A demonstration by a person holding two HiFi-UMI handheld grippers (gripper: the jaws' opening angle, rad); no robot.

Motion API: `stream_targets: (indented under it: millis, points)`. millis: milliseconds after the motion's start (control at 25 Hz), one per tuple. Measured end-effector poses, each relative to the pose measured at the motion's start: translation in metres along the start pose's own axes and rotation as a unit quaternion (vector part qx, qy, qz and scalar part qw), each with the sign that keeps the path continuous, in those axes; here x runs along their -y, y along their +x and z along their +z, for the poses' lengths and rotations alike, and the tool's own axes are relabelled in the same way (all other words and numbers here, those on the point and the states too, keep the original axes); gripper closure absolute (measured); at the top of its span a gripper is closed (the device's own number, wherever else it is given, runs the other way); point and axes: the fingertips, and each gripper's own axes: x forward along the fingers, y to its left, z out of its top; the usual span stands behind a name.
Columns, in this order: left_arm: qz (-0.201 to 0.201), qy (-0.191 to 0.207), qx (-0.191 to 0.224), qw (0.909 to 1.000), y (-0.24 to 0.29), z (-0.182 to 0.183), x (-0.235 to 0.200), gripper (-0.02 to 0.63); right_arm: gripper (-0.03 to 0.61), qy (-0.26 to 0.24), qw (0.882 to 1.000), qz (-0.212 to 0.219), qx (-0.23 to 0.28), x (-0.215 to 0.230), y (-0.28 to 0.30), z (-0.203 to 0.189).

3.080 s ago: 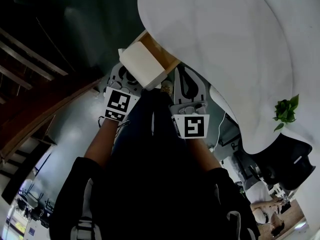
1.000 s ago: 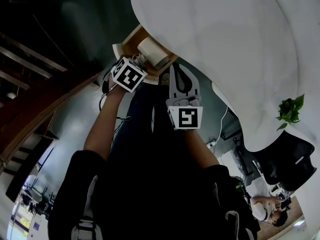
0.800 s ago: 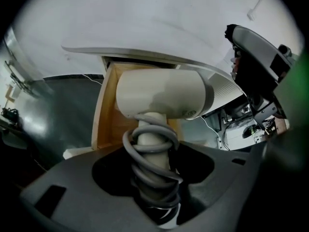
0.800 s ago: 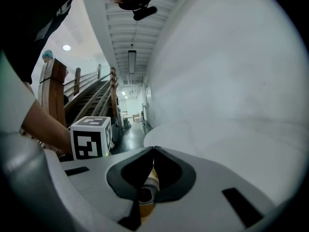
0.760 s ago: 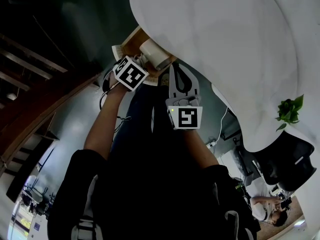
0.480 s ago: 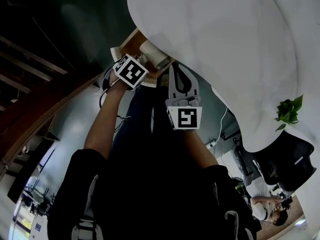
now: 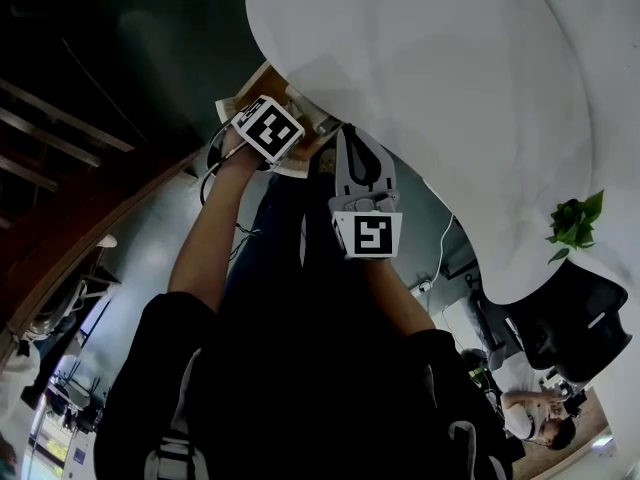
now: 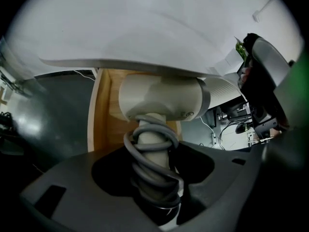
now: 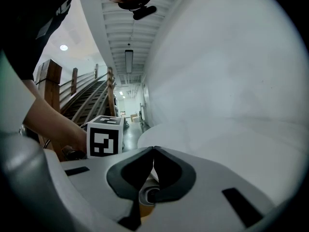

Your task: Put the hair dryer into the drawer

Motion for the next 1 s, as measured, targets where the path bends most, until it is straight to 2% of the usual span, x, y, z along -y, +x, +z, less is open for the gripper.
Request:
stream_targets:
  millis: [200, 360, 480, 640, 840, 1000]
  points:
    - [-0.009, -0.009, -0.008, 0.9999, 0.009, 0.005, -0.004, 0.371, 0.555, 0.009, 0.999, -0.011, 0.029, 0.006, 0.003, 0.005]
    - [-0.011, -0.011, -0.006, 0.9999, 0.018, 0.014, -0.005, 0.370, 0.555, 0.001, 1.000, -0.003, -0.003, 0.005, 0.001, -0.002]
    - [-0.037, -0.014, -0.008, 0.9992, 0.020, 0.021, 0.003, 0.370, 0.555, 0.004, 1.000, -0.003, -0.003, 0.006, 0.002, -0.002]
    - [-0.017, -0.030, -0.010, 0.9994, 0.027, 0.022, -0.009, 0.366, 0.555, 0.013, 0.999, -0.010, 0.030, 0.007, 0.004, 0.003]
    - [-0.023, -0.039, -0.001, 0.9990, 0.034, 0.025, -0.011, 0.362, 0.555, 0.013, 0.999, -0.008, 0.028, 0.004, 0.005, 0.001]
    - [-0.025, -0.066, -0.001, 0.9975, 0.038, 0.022, -0.015, 0.360, 0.555, 0.015, 1.000, -0.009, 0.026, 0.004, 0.005, -0.002]
